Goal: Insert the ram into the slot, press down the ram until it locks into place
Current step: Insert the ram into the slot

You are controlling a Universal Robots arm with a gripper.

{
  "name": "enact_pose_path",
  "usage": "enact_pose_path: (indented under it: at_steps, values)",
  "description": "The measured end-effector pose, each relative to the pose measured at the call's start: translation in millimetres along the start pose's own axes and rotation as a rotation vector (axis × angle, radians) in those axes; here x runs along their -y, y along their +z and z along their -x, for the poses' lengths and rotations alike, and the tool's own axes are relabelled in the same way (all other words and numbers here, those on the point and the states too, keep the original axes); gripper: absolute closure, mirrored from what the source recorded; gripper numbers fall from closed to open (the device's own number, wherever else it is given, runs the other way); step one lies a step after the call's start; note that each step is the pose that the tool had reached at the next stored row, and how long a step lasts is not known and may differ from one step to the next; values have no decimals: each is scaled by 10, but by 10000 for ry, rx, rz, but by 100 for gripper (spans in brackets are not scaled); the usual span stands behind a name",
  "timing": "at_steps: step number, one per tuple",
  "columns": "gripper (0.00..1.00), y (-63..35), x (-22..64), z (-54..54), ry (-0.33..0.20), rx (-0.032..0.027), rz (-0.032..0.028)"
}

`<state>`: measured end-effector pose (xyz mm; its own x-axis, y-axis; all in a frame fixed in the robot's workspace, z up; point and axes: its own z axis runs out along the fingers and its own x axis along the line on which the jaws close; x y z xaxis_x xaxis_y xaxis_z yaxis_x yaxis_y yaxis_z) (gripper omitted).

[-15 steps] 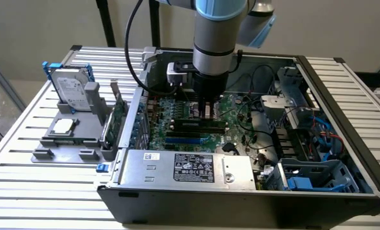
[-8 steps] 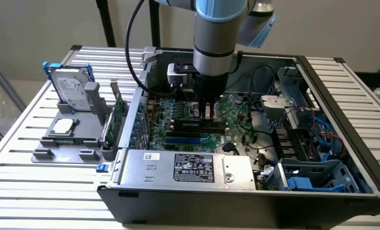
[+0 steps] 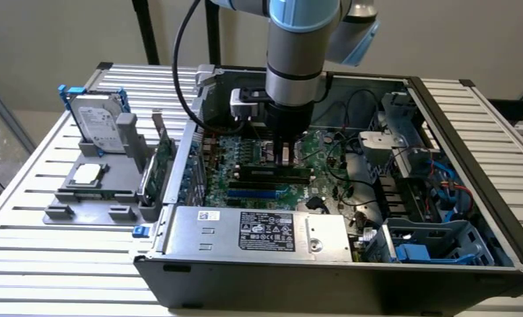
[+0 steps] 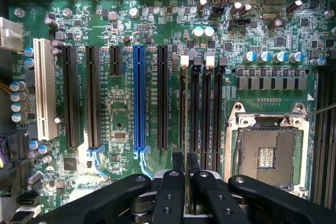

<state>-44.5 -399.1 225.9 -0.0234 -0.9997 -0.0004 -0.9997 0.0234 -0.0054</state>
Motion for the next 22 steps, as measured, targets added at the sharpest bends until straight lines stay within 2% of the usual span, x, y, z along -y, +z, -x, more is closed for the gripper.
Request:
enact_pose_path:
  at_steps: [10,12,13,14,16,22]
  values:
    - [87,21,0,0,0,-4,1]
    - [85,21,0,0,0,-4,2]
    - [78,20,0,0,0,-2,2]
    - [78,14,0,0,0,-2,2]
    - [78,-24,0,0,1,-1,7]
    - [78,-238,1,-1,0,-5,55]
